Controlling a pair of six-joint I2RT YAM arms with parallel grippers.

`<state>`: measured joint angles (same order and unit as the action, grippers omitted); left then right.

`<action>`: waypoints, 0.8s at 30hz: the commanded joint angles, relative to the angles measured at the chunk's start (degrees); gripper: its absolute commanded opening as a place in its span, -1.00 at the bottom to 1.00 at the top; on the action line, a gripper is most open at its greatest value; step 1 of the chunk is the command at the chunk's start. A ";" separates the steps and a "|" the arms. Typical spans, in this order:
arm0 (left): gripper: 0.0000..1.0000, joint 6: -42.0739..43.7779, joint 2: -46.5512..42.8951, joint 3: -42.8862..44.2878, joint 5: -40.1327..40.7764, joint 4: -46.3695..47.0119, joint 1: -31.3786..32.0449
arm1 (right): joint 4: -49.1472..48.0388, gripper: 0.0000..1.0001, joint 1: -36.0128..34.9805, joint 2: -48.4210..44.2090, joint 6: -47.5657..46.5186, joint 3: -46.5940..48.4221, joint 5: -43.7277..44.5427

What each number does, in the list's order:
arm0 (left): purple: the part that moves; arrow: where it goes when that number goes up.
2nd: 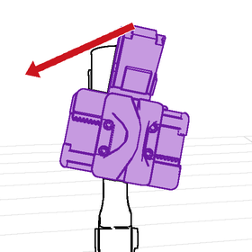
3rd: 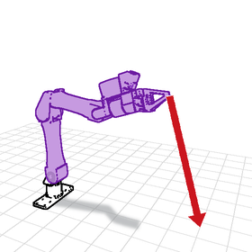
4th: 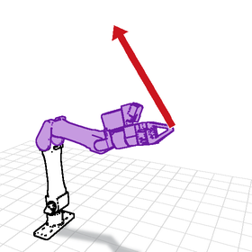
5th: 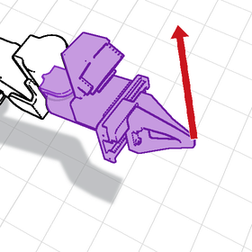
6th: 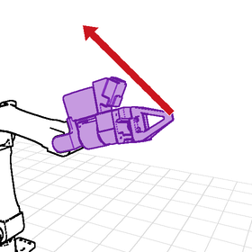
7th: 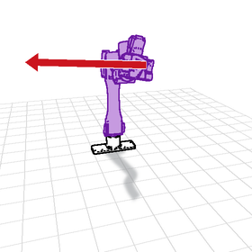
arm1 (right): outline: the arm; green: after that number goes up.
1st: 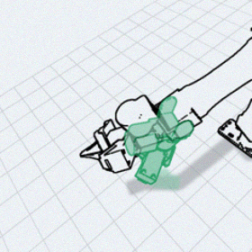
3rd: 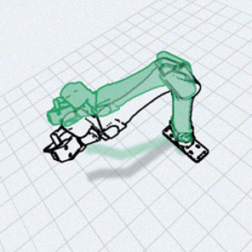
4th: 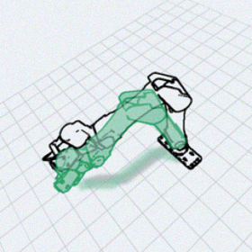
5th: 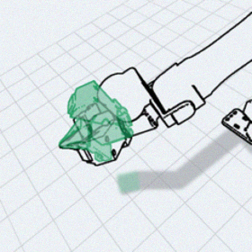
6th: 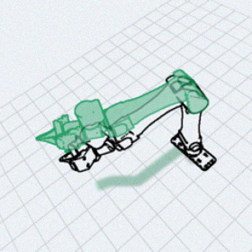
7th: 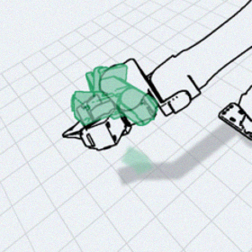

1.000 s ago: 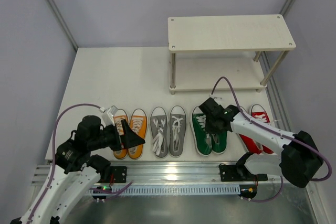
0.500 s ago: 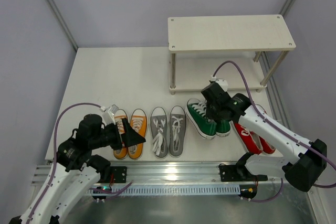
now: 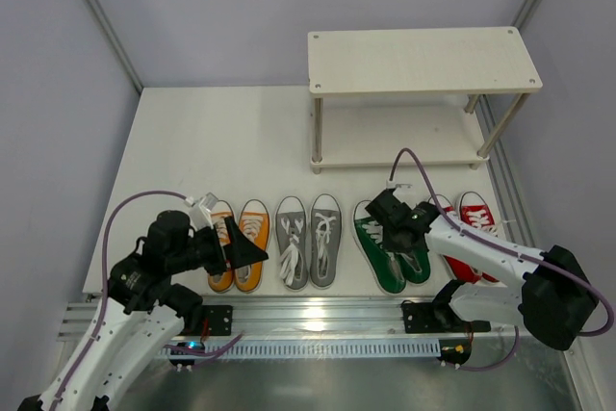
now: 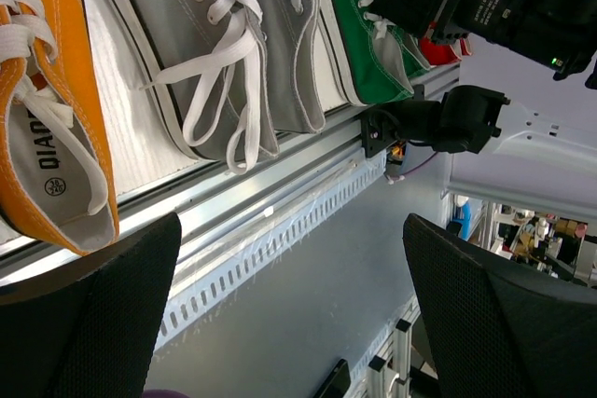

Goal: Place and organize the shoes onto the shoe shelf

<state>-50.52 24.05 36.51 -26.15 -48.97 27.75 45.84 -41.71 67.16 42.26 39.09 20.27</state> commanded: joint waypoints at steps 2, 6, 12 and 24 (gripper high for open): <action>0.96 0.34 -0.06 0.05 0.31 2.21 0.11 | -8.23 -0.92 -3.63 -0.01 7.56 -2.09 0.39; 0.96 -0.10 -1.03 -0.83 0.31 2.47 0.20 | -4.63 -0.18 -4.78 0.34 8.63 -0.16 -0.94; 0.96 -0.02 -1.64 -1.27 0.05 1.95 0.11 | 5.82 0.71 -5.22 -1.49 6.61 8.18 -1.99; 0.96 -0.46 -3.75 -2.50 0.66 1.69 0.20 | 18.49 0.99 -4.00 0.34 0.11 16.11 2.05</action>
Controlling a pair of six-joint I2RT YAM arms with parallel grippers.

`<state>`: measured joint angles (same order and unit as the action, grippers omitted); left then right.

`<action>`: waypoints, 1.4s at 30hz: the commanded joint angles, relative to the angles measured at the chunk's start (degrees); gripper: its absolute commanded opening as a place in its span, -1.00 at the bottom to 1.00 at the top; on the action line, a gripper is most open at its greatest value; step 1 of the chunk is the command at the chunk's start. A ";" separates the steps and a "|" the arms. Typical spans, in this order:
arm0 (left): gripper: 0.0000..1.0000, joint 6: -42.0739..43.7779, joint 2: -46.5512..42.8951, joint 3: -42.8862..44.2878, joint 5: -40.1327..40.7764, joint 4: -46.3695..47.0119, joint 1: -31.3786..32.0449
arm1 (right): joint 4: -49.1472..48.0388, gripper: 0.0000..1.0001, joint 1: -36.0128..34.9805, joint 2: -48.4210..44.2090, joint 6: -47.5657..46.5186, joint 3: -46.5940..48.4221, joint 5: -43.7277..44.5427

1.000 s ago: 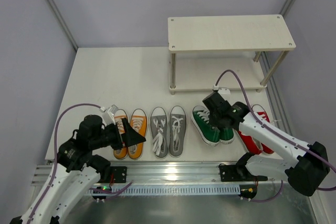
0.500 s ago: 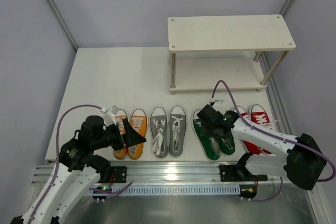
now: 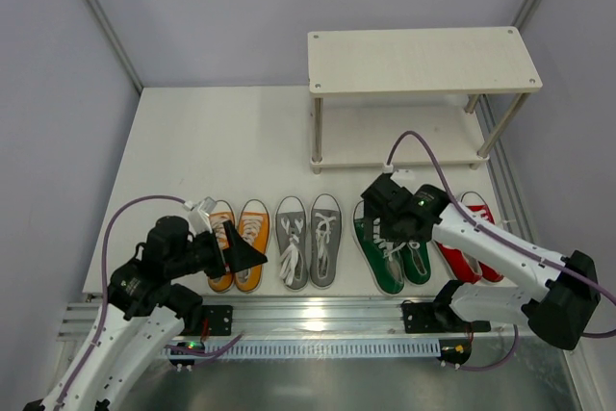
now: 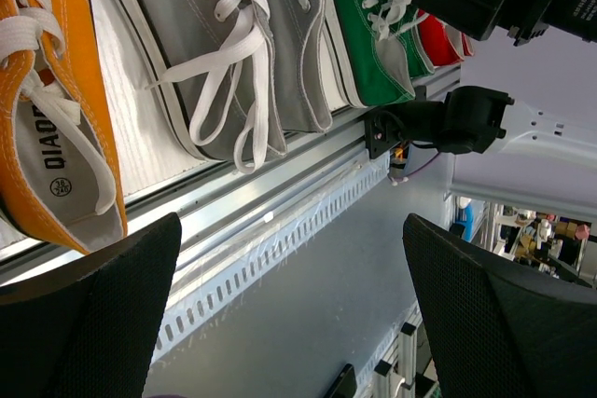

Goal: Place and organize the shoes onto the shoe shelf

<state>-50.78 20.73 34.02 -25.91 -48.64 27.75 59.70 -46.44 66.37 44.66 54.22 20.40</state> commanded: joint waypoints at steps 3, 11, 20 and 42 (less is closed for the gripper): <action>0.96 -0.10 -0.52 -0.01 0.34 1.18 0.11 | 3.85 1.00 4.58 2.36 -4.75 -0.77 1.57; 0.96 -0.10 -0.96 0.34 0.25 0.39 0.11 | -7.84 0.99 16.46 4.55 -14.51 -5.70 -5.89; 0.96 -0.45 -2.71 0.87 1.65 -1.54 0.20 | -15.14 0.97 16.29 4.92 -15.66 -11.58 -14.69; 0.96 -2.13 -5.26 -0.18 2.62 -1.37 0.11 | -6.72 -0.92 16.20 -1.66 -11.00 -5.53 -7.66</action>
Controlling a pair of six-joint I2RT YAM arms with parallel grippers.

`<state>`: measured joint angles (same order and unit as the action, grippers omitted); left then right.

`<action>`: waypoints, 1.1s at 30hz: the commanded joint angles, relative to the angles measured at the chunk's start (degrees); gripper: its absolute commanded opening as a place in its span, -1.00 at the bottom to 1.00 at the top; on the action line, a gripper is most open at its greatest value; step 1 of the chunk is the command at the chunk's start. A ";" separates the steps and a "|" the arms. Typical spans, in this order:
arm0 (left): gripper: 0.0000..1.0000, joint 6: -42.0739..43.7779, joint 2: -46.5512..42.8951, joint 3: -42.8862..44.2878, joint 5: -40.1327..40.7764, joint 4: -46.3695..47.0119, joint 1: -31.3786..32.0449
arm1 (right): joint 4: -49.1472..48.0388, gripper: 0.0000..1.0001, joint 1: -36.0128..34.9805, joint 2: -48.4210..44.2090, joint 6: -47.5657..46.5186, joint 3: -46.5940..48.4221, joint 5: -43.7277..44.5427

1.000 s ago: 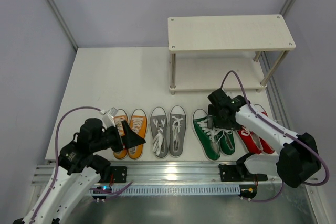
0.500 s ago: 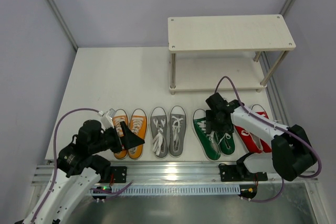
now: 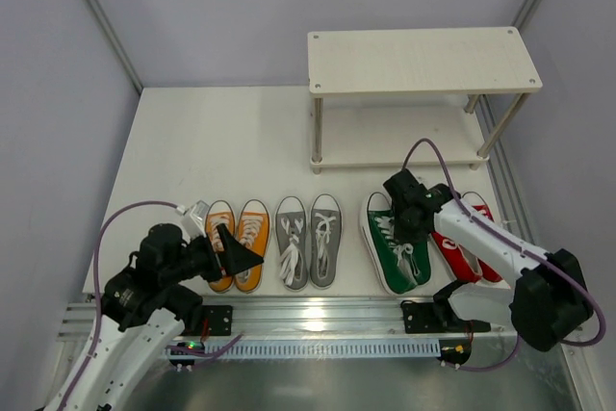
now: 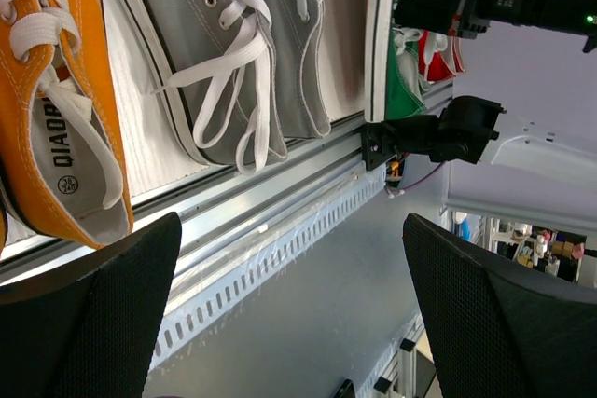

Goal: Place and organize the shoes onto the shoe shelf

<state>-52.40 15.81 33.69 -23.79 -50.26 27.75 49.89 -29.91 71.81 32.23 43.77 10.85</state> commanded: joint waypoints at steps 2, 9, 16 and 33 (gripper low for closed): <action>0.96 -0.42 0.01 0.15 0.33 0.86 0.11 | 4.86 -0.92 -0.32 -11.07 1.17 8.59 1.98; 0.96 -0.33 2.90 0.76 -0.90 3.59 0.11 | 17.06 -0.92 -0.94 -14.24 -0.85 24.86 3.30; 0.96 0.37 5.10 2.78 -0.99 4.47 0.11 | 23.41 -0.92 -2.26 -16.27 -3.83 42.43 7.77; 0.88 4.67 14.42 11.04 -2.13 7.72 0.11 | 16.52 -0.92 11.62 14.85 -20.96 93.53 15.70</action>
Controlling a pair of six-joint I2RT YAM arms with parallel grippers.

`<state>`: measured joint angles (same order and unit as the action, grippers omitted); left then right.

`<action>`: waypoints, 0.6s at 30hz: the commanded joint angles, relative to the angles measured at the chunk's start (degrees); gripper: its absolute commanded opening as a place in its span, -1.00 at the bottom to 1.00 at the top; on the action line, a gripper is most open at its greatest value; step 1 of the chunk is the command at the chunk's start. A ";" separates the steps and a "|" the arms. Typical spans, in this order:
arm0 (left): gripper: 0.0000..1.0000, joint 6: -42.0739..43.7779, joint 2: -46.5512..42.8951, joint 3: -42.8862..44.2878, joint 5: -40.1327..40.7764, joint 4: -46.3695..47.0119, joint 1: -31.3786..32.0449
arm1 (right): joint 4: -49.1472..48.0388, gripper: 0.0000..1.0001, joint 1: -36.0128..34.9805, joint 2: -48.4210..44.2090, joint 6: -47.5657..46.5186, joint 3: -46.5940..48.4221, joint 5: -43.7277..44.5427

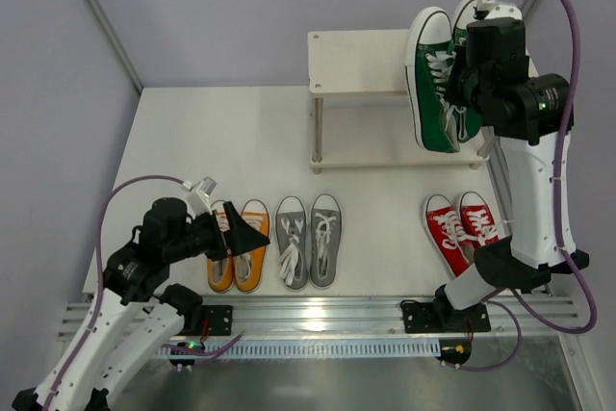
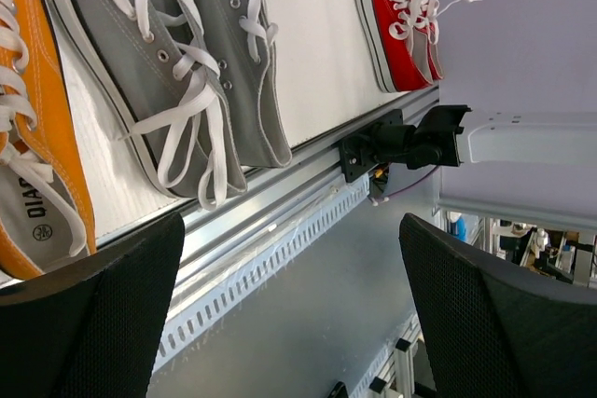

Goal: Place and organize the shoes onto the shoe shelf

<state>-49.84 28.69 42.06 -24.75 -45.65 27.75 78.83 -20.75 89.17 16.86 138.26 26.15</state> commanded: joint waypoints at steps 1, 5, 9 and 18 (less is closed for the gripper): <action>0.86 2.38 2.07 3.11 -1.44 3.28 0.20 | -14.64 -0.92 3.78 -2.33 -6.57 -1.06 0.91; 0.85 3.61 4.62 5.13 -1.53 3.72 0.20 | -19.50 -0.92 6.16 2.23 -10.70 8.21 3.81; 0.84 4.40 7.08 6.36 -1.53 4.95 0.11 | -25.37 -0.92 8.35 2.68 -12.99 8.18 4.17; 0.85 6.78 12.79 8.03 -3.02 7.42 0.11 | -27.32 -0.92 18.19 6.37 -11.15 8.08 -4.08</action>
<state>-45.60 40.18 47.29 -26.20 -41.34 27.75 63.61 -4.84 96.23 5.28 142.61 24.62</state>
